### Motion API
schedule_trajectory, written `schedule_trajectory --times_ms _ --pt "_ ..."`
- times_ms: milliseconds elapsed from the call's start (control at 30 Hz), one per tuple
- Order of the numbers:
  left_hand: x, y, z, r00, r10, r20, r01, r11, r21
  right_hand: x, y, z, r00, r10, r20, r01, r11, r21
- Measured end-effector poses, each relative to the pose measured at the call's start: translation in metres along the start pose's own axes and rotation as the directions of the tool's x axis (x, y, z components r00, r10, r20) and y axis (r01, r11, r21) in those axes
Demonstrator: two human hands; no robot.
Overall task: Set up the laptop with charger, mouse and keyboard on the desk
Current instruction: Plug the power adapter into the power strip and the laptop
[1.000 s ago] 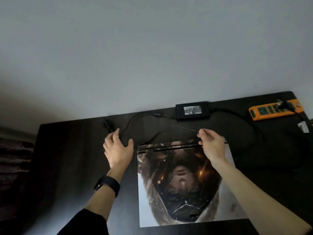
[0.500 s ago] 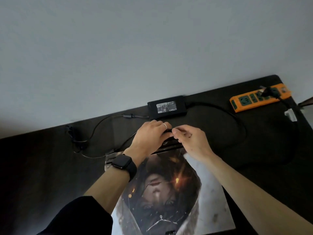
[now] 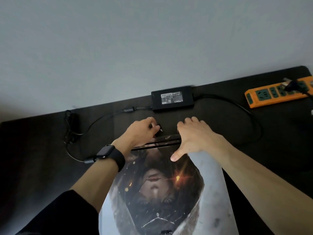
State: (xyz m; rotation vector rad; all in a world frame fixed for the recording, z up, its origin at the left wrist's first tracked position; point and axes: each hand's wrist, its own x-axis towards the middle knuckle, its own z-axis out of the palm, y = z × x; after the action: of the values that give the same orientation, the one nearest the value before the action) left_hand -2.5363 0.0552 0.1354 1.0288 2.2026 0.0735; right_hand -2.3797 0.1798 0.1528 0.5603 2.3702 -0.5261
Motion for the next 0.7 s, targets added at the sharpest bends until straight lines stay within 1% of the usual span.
schedule_trajectory --times_ms 100,167,233,300,333,467,533,600,700 --pt "-0.003 0.006 -0.003 1.0 -0.012 0.015 0.012 0.999 0.045 -0.002 0.001 -0.004 0.999 -0.007 0.049 0.007 1.0 0.005" --pt "-0.008 0.011 -0.004 0.999 -0.007 0.041 0.006 1.0 0.021 -0.009 0.0 -0.009 0.996 0.002 0.087 -0.006 0.999 0.047" --pt "-0.017 0.015 -0.009 0.998 0.031 0.049 -0.029 0.999 -0.045 -0.019 -0.002 -0.014 0.995 0.015 0.103 -0.028 0.991 0.129" --pt "-0.029 0.015 -0.019 0.996 0.079 0.031 -0.074 0.988 -0.138 -0.035 -0.007 -0.018 0.999 0.005 0.045 -0.014 0.983 0.185" --pt "-0.034 0.014 -0.024 0.995 0.1 0.024 -0.094 0.98 -0.174 -0.043 -0.011 -0.02 1.0 -0.012 0.0 0.011 0.983 0.185" --pt "-0.057 0.007 -0.043 0.987 0.156 0.043 -0.136 0.942 -0.305 -0.081 -0.023 -0.024 0.987 -0.086 -0.133 0.1 0.99 0.102" --pt "-0.067 0.007 -0.052 0.98 0.19 0.066 -0.152 0.914 -0.376 -0.093 -0.026 -0.021 0.972 -0.106 -0.209 0.129 0.986 0.101" --pt "-0.073 0.008 -0.06 0.97 0.224 0.093 -0.169 0.9 -0.402 -0.097 -0.026 -0.014 0.95 -0.14 -0.28 0.171 0.981 0.088" --pt "-0.082 0.013 -0.069 0.953 0.261 0.151 -0.187 0.904 -0.385 -0.103 -0.028 -0.006 0.924 -0.158 -0.348 0.198 0.977 0.081"
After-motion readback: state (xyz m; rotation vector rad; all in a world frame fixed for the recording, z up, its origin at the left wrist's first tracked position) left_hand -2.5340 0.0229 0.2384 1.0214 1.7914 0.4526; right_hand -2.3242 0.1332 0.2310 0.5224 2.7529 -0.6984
